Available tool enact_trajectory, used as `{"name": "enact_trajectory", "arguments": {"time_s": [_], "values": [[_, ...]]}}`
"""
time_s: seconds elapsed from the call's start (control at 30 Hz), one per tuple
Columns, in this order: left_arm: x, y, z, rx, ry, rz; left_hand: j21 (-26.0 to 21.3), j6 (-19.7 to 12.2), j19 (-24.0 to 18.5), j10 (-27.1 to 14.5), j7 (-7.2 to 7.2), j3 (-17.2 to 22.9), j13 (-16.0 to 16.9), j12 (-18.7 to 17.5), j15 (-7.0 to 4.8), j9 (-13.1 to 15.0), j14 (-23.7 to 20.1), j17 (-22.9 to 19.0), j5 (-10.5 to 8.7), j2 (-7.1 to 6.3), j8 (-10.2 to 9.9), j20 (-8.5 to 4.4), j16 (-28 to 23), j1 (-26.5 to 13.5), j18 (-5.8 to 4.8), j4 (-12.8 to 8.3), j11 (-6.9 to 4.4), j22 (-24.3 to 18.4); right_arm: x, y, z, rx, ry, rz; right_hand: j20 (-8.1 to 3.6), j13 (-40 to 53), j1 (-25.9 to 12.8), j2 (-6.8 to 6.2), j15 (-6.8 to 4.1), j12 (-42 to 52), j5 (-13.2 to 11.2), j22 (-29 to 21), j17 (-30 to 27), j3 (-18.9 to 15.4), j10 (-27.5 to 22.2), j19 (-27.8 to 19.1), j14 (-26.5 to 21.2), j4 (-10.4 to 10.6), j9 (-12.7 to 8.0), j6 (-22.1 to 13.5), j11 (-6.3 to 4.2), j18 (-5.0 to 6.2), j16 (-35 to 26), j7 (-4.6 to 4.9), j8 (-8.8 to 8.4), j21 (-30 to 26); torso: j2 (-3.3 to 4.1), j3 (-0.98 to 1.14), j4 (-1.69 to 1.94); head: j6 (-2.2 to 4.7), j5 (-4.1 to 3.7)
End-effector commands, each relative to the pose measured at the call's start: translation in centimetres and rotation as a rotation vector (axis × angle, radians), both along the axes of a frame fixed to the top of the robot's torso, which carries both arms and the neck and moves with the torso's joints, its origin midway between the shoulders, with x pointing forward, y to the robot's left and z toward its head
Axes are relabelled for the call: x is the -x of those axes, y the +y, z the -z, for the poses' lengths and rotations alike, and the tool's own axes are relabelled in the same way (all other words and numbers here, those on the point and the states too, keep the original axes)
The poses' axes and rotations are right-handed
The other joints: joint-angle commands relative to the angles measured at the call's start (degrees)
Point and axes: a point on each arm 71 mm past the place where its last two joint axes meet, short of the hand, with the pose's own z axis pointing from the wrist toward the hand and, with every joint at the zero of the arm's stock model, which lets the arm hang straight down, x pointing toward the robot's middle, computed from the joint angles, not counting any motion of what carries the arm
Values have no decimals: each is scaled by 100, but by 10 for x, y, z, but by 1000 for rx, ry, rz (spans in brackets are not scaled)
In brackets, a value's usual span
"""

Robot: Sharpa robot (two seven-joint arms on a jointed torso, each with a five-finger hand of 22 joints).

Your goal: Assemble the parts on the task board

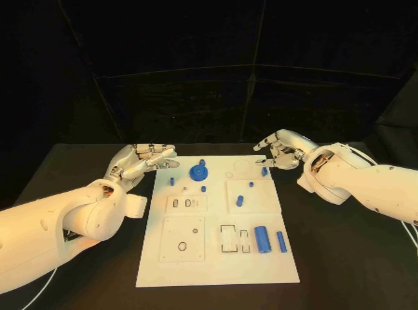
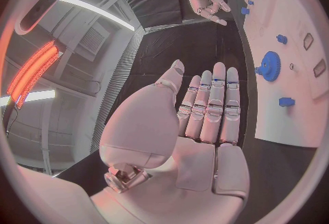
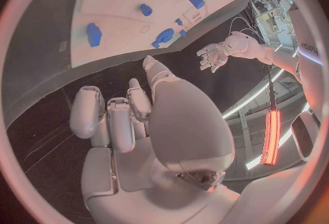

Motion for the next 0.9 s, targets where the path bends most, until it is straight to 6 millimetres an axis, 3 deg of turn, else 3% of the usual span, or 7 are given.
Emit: {"name": "enact_trajectory", "arguments": {"time_s": [0.03, 0.23, 0.3, 0.63, 0.9], "values": [[-1, -2, -1, 9, -8, 13, -35, 29, 52, 7, 30, 1, -8, -27, 3, -7, 16, 10, -10, 44, -32, 0, -28, -1, 87, -26, 29, -5, -3, -10, 0, -47, 10, -26, 13, -2, 64, 3, -9, -18, 24, -10, 235, 8, -45, -40, 354, -45, -5, -14, -8, -80, -24, 12, -16, -27, -8, 44, -15, -6, -108], [-2, -3, 0, 10, -6, 14, -36, 32, 53, 10, 28, 1, -8, -29, 3, -6, 19, 11, -10, 45, -32, 0, -30, -2, 87, -28, 28, -7, -11, -27, 6, -29, 11, -1, 13, -6, 81, 4, -9, -23, 30, -12, 241, 10, -48, -41, 356, -63, -5, -15, -8, -80, -22, 12, -16, -28, -6, 92, -35, -8, -181], [-2, -3, 1, 9, -5, 14, -36, 32, 53, 10, 28, 1, -8, -29, 3, -6, 19, 11, -10, 45, -32, 0, -30, -2, 87, -28, 28, -7, -12, -30, 12, -25, 21, 4, 13, -8, 82, 4, -9, -26, 31, -13, 242, 10, -50, -42, 356, -64, -5, -15, -8, -79, -22, 12, -17, -29, -7, 75, -34, -35, -192], [-3, -4, 3, 9, -3, 14, -36, 32, 53, 10, 28, 1, -8, -29, 3, -6, 19, 11, -10, 45, -32, 0, -30, -2, 87, -28, 28, -7, -15, -34, 40, -8, 80, 9, 13, -15, 98, 12, -9, -35, 38, -22, 236, 15, -57, -48, 355, -80, -6, -20, -7, -78, -25, 13, -18, -32, -7, 58, -11, -82, -210], [-3, -4, 4, 8, 0, 12, -36, 32, 53, 10, 28, 1, -8, -29, 3, -6, 19, 11, -10, 45, -32, 0, -30, -2, 87, -28, 28, -7, -16, -35, 47, -4, 91, 4, 13, -13, 106, 26, -8, -34, 45, -23, 241, 21, -57, -49, 356, -89, -5, -19, -6, -77, -23, 14, -16, -34, -14, 46, -16, -109, -195]]}}
